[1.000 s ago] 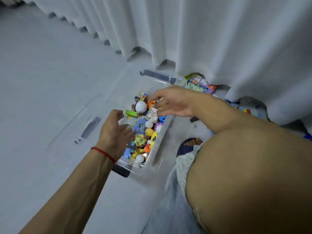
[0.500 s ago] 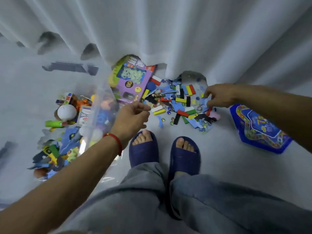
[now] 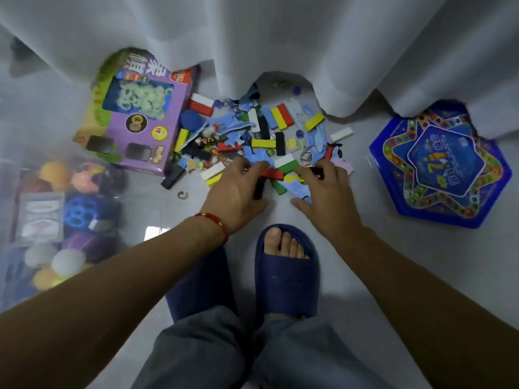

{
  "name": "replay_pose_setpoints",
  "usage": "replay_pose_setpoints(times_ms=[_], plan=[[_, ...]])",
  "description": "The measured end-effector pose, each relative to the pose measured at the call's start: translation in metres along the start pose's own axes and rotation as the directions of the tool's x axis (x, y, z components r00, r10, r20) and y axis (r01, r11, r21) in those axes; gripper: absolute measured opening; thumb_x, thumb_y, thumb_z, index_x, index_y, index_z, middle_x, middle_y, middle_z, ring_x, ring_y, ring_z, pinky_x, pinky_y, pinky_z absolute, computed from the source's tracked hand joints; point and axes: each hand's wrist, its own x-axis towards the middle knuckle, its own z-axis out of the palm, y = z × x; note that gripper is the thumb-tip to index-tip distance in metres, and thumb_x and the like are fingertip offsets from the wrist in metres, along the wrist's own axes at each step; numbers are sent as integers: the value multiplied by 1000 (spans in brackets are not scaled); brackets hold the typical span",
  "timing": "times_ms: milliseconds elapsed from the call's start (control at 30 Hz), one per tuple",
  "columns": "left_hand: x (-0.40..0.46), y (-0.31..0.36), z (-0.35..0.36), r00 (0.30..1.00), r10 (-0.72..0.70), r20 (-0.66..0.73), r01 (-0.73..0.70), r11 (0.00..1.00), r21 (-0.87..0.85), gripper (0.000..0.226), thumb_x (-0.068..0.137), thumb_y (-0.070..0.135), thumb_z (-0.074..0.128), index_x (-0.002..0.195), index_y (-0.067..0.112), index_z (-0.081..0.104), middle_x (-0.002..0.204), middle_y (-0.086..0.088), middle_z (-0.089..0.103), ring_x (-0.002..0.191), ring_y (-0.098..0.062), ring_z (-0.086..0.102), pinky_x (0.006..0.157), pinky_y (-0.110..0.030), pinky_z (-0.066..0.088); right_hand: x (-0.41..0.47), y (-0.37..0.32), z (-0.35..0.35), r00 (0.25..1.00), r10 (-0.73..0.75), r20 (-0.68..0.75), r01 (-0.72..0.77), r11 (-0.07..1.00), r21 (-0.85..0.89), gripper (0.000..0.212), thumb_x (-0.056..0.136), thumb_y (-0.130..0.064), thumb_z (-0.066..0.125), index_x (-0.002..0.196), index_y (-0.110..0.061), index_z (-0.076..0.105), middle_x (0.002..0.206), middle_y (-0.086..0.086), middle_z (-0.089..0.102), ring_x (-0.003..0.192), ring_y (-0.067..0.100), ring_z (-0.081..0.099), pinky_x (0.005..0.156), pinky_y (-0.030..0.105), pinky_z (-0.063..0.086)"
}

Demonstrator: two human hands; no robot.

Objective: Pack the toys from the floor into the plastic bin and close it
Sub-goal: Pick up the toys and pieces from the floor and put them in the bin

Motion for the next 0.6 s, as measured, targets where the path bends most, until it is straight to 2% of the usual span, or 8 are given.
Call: replay_pose_setpoints(times_ms=[100, 233, 333, 433, 600], plan=[[14, -3, 11, 997, 45, 59, -53, 990, 128, 77, 77, 42, 78, 143, 24, 41, 130, -17, 40, 109, -39, 50, 80, -49, 53, 3, 11, 9, 986, -81, -147, 84, 996, 18, 49, 81, -24, 80, 126, -19, 63, 127, 16, 53, 109, 37, 49, 91, 46, 44], [23, -2, 16, 993, 116, 35, -120, 978, 169, 56, 81, 18, 74, 132, 22, 51, 124, -19, 42, 95, -40, 55, 72, -49, 54, 13, 26, 9, 967, -191, -168, 194, 981, 2, 43, 81, -17, 77, 122, -17, 66, 117, 15, 58, 102, 39, 55, 90, 48, 43], [32, -3, 18, 983, 182, 10, -181, 968, 176, 45, 84, 7, 67, 127, 16, 56, 117, -20, 47, 82, -39, 56, 64, -49, 54, 18, 31, 10, 968, -164, -193, 182, 980, 80, 43, 79, -10, 73, 121, -16, 68, 115, 12, 59, 100, 37, 57, 89, 48, 44], [37, -4, 17, 982, 190, -6, -185, 966, 182, 37, 88, 9, 63, 125, 13, 59, 114, -20, 49, 81, -40, 57, 64, -49, 53, 19, 29, 10, 965, -103, -242, 151, 970, 190, 45, 74, -2, 68, 118, -13, 72, 113, 13, 62, 99, 36, 57, 88, 47, 46], [39, -3, 12, 979, 198, -41, -191, 972, 137, 26, 85, 7, 66, 110, 3, 64, 102, -21, 54, 77, -39, 57, 62, -48, 51, 20, 22, 2, 969, 12, -248, 81, 929, 360, 36, 78, 11, 66, 107, -7, 76, 115, 12, 63, 105, 21, 58, 93, 28, 49]])
